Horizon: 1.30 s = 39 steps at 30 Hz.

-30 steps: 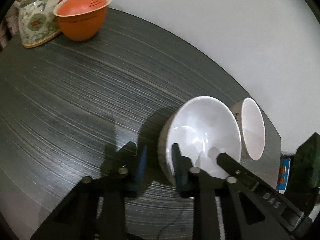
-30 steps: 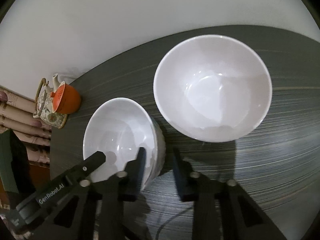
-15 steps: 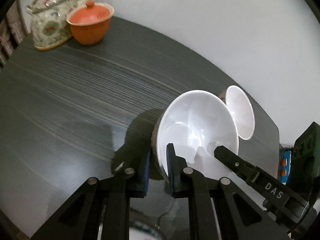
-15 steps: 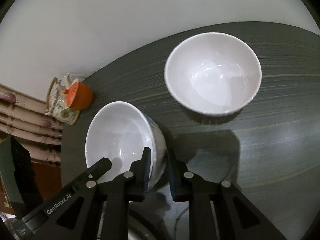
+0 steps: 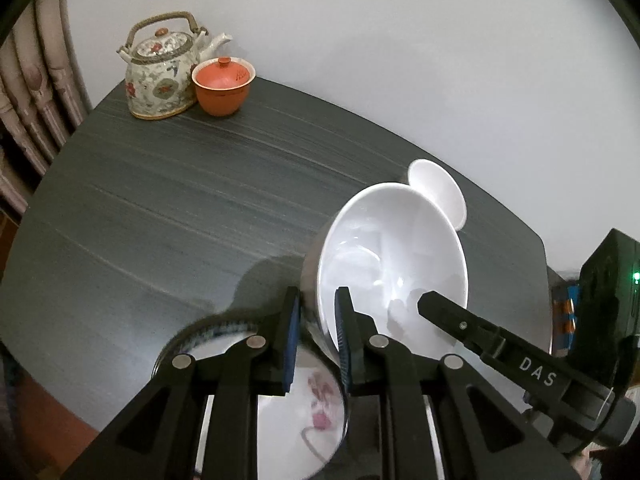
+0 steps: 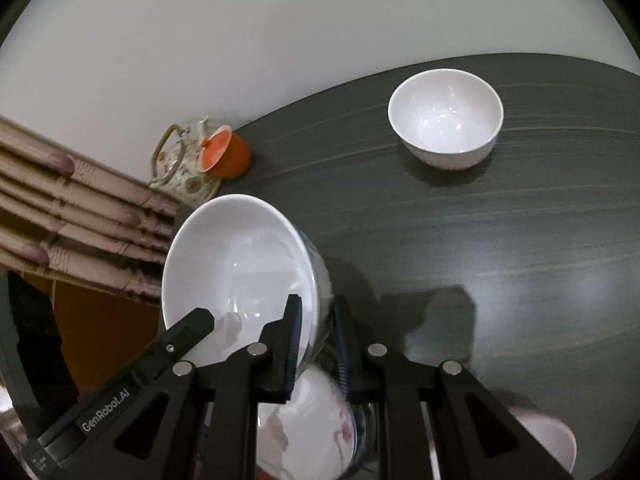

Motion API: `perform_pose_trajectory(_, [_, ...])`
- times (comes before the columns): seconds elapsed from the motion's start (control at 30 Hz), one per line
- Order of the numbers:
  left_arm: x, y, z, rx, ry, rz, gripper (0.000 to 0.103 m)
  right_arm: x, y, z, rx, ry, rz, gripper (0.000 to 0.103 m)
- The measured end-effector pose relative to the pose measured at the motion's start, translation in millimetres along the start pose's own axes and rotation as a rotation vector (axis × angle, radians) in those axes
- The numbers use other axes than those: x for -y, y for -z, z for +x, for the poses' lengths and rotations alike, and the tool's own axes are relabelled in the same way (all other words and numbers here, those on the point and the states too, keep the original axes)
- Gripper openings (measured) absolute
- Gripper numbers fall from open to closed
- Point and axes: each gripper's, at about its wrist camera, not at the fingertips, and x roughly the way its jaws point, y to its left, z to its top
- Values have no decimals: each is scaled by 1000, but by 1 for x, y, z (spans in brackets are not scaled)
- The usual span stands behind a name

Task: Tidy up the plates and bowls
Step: 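Lift the white bowl with the right gripper and carry it over the pink-rimmed bowl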

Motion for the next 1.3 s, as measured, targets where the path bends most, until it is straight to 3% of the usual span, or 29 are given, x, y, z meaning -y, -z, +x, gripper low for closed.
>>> perform_pose_trajectory(0.33, [26, 64, -35, -4, 28, 63, 15, 13, 57, -62, 41, 11, -26, 17])
perform_pose_trajectory(0.73, [72, 121, -34, -47, 73, 125, 15, 67, 110, -119, 94, 70, 4, 17])
perform_pose_trajectory(1.3, [106, 167, 25, -170, 50, 195, 15, 136, 149, -101, 30, 161, 96, 17])
